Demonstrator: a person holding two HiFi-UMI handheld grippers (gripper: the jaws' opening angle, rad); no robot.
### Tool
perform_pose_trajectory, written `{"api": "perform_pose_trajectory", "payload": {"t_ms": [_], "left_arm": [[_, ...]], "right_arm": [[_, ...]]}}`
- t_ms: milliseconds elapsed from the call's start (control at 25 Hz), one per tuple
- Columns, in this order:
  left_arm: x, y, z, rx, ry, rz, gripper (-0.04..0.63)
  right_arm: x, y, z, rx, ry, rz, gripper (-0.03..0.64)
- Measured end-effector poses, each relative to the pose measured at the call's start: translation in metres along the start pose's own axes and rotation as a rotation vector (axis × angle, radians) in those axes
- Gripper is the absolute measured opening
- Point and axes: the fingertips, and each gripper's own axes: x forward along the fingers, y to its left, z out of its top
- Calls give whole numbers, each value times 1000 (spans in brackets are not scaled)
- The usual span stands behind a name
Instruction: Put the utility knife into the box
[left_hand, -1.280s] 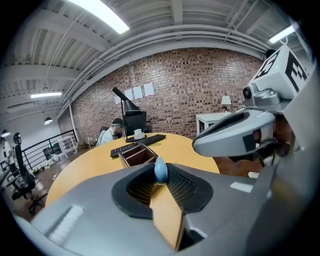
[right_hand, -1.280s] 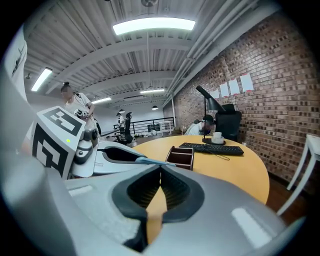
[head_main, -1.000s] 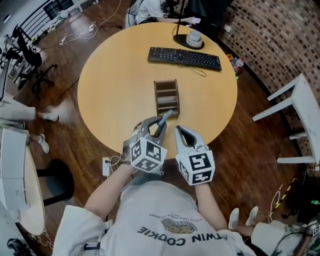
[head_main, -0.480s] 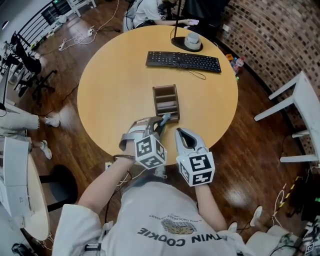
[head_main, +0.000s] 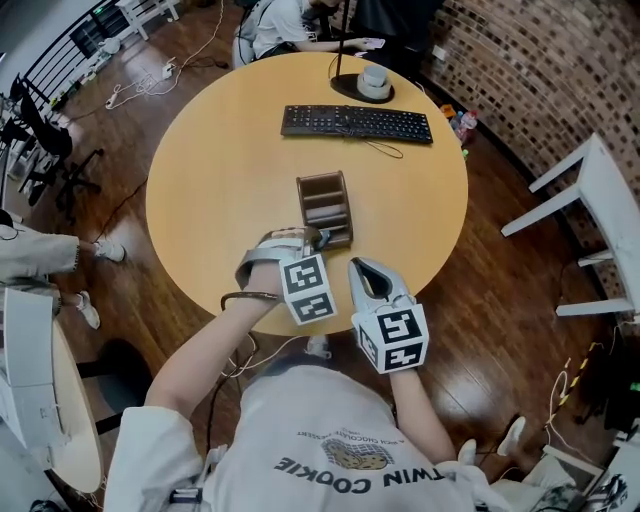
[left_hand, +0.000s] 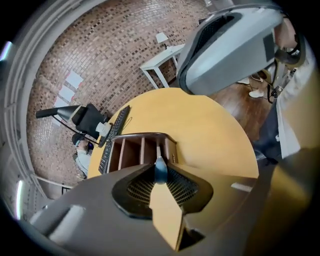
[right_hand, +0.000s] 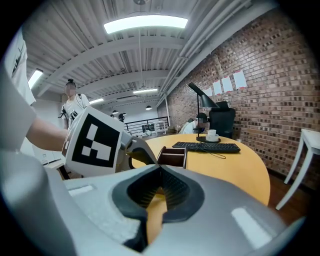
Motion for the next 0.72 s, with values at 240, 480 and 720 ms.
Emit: {"api": "perform_pose_trajectory", "payload": {"t_ms": [240, 480, 720], "left_arm": [[16, -4, -6, 57, 50, -33, 74], [27, -11, -6, 85, 58, -36, 75], [28, -15, -2, 73, 37, -39, 88]], "right_arm": [[3, 3, -2, 0, 4, 3, 2], [1, 0, -5, 8, 8, -7, 2], [-2, -1, -5, 12, 5, -1, 3]]}}
